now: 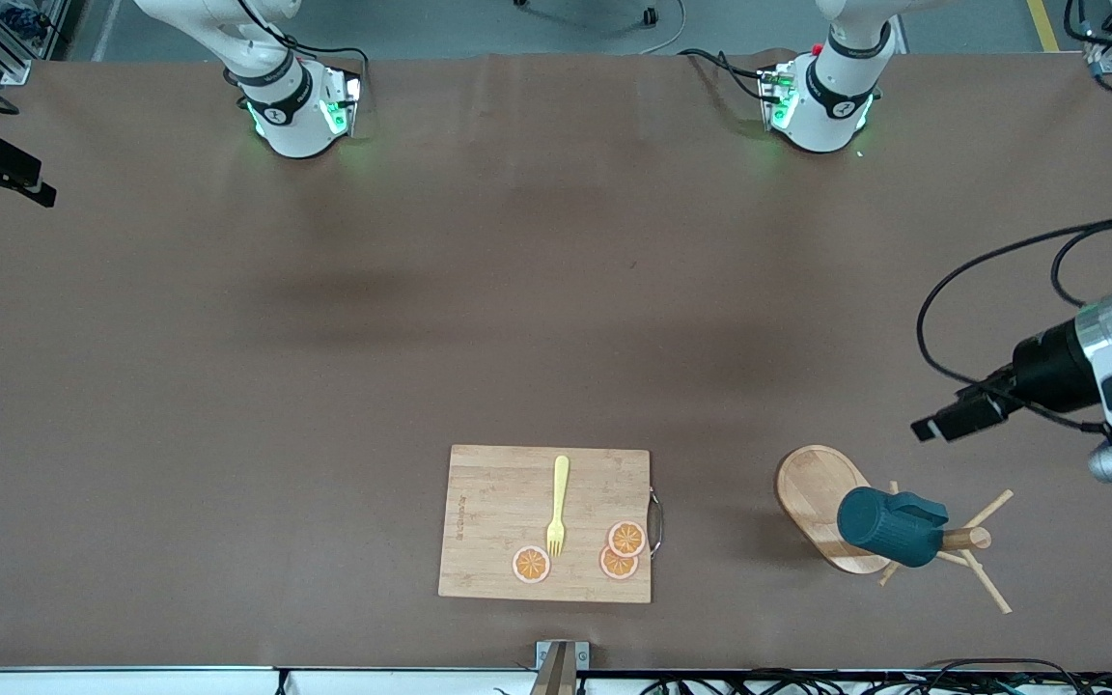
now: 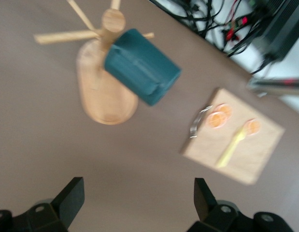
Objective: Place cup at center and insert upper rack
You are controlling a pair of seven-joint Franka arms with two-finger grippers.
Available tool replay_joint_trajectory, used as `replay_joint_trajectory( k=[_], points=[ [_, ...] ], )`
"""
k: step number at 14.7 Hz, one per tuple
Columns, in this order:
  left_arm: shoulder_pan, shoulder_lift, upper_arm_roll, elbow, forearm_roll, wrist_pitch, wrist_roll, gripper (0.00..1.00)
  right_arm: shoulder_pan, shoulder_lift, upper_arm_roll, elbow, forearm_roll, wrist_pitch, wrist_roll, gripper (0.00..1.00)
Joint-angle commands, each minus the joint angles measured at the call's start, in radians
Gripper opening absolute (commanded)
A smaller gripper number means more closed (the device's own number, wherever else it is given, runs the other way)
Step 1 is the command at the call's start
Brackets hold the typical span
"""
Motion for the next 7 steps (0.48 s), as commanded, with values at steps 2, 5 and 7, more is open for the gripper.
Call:
replay_joint_trajectory(
  k=[2, 5, 7],
  points=[
    [0.01, -0.106, -0.021, -0.031, 0.144, -0.126, 0.25, 1.0, -0.015, -0.023, 0.013, -0.022, -0.006, 0.012, 0.009, 1.0],
    [-0.088, -0.193, 0.057, -0.059, 0.144, -0.212, 0.376, 1.0, -0.015, -0.023, 0.011, -0.022, -0.006, 0.015, 0.009, 1.0],
    [-0.239, -0.286, 0.198, -0.141, 0.144, -0.243, 0.384, 1.0, -0.015, -0.023, 0.011, -0.022, -0.006, 0.015, 0.009, 1.0]
  ],
)
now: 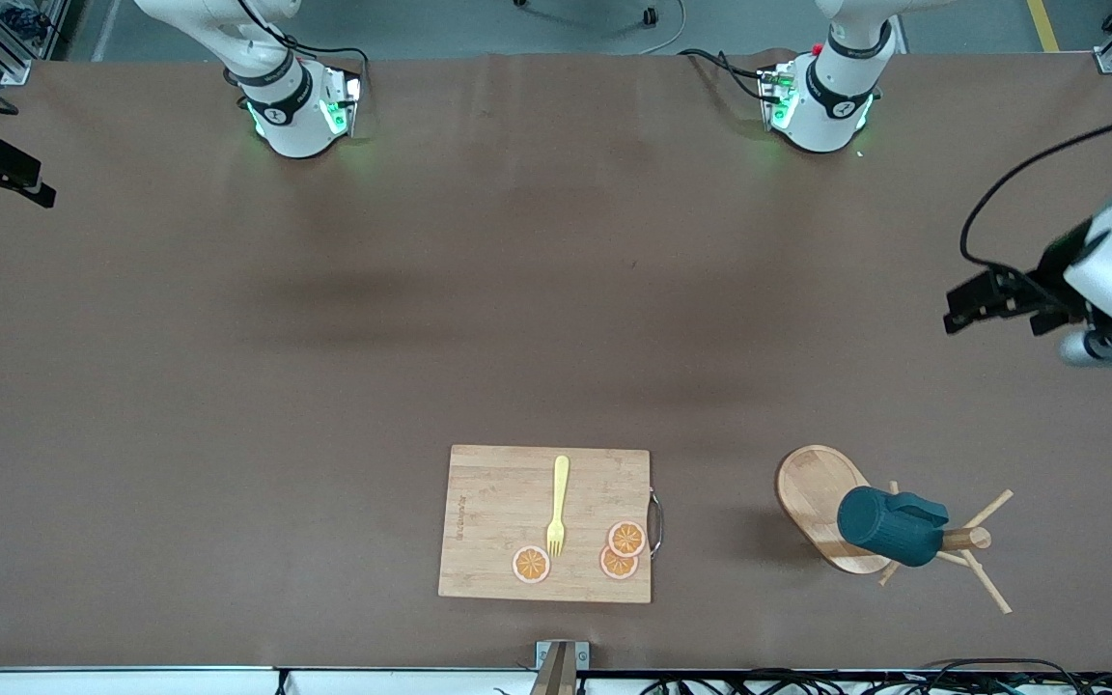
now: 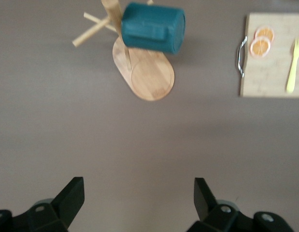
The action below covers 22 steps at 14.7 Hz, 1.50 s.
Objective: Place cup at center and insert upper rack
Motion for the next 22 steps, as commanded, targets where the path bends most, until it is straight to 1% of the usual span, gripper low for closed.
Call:
replay_joint_trajectory(
  k=[1, 4, 7, 8, 9, 11, 16, 19, 22],
  points=[
    [-0.178, -0.163, 0.163, -0.162, 0.012, -0.014, 0.026, 1.0, -0.015, -0.023, 0.011, -0.022, -0.006, 0.011, 0.009, 1.0],
    [-0.275, -0.275, 0.255, -0.28, 0.006, -0.011, 0.025, 1.0, -0.015, -0.023, 0.013, -0.022, -0.006, 0.012, 0.009, 1.0],
    [-0.287, -0.343, 0.266, -0.368, 0.005, 0.025, 0.014, 1.0, -0.015, -0.023, 0.011, -0.022, -0.006, 0.012, 0.009, 1.0],
    [-0.284, -0.364, 0.266, -0.398, -0.014, 0.046, 0.014, 1.0, -0.015, -0.023, 0.011, -0.022, -0.008, 0.012, 0.008, 1.0],
    [-0.276, -0.373, 0.266, -0.408, -0.035, 0.051, 0.014, 1.0, -0.013, -0.023, 0.011, -0.022, -0.008, 0.012, 0.008, 1.0],
    [-0.27, -0.374, 0.263, -0.403, -0.04, 0.049, 0.023, 1.0, -0.012, -0.023, 0.013, -0.022, -0.014, 0.011, 0.005, 1.0],
    [-0.269, -0.334, 0.268, -0.336, -0.032, 0.02, 0.055, 1.0, 0.0, -0.026, 0.019, -0.02, -0.017, 0.0, 0.0, 1.0],
    [-0.27, -0.334, 0.27, -0.334, -0.028, 0.002, 0.051, 1.0, 0.016, -0.052, 0.033, -0.02, -0.021, -0.012, 0.0, 1.0],
    [-0.269, -0.334, 0.274, -0.334, -0.029, -0.008, 0.038, 1.0, 0.013, -0.054, 0.036, 0.036, -0.025, -0.085, 0.008, 1.0]
  ],
)
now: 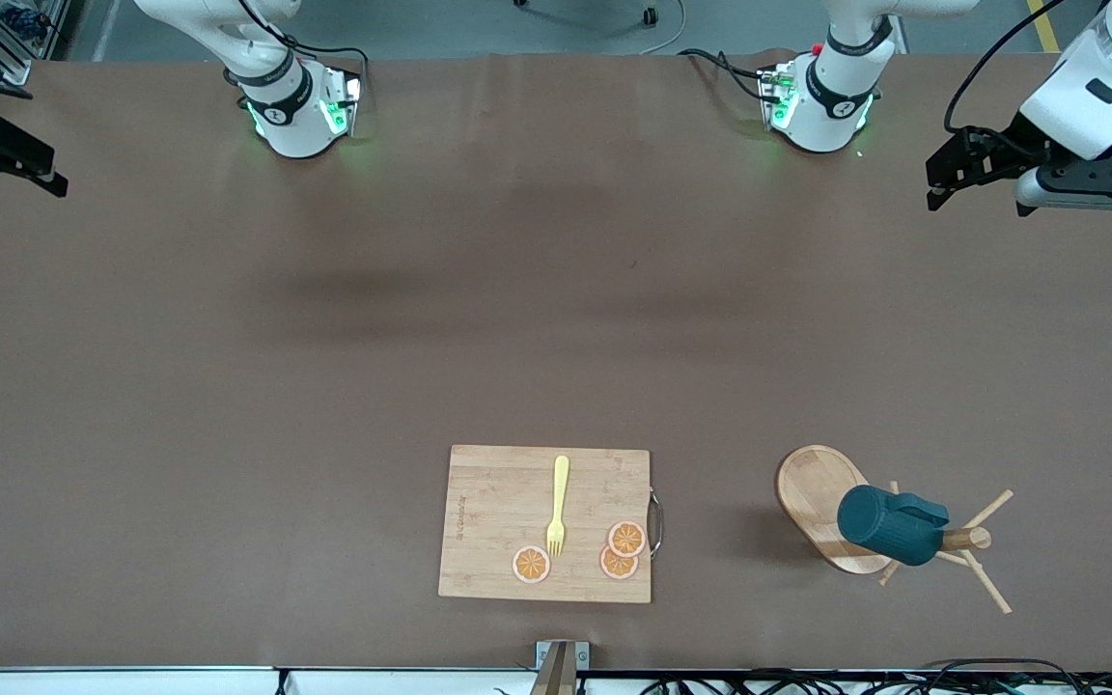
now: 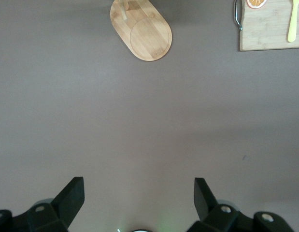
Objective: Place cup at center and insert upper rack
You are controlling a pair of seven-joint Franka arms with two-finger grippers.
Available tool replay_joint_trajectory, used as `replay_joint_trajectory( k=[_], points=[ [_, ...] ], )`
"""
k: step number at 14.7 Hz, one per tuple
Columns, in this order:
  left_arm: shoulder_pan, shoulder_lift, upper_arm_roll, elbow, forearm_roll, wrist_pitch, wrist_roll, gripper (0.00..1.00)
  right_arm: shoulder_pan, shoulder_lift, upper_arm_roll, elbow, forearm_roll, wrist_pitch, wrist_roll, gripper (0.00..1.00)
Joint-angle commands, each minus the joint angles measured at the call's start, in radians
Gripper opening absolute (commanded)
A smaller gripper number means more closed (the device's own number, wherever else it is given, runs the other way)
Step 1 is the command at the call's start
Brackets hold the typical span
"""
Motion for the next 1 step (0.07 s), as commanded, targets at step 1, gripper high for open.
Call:
replay_joint_trajectory(
  k=[1],
  points=[
    [0.002, 0.01, 0.013, 0.027, -0.004, -0.031, 0.004, 1.0, 0.001, -0.025, 0.003, 0.034, -0.021, -0.048, 0.009, 1.0]
  ],
)
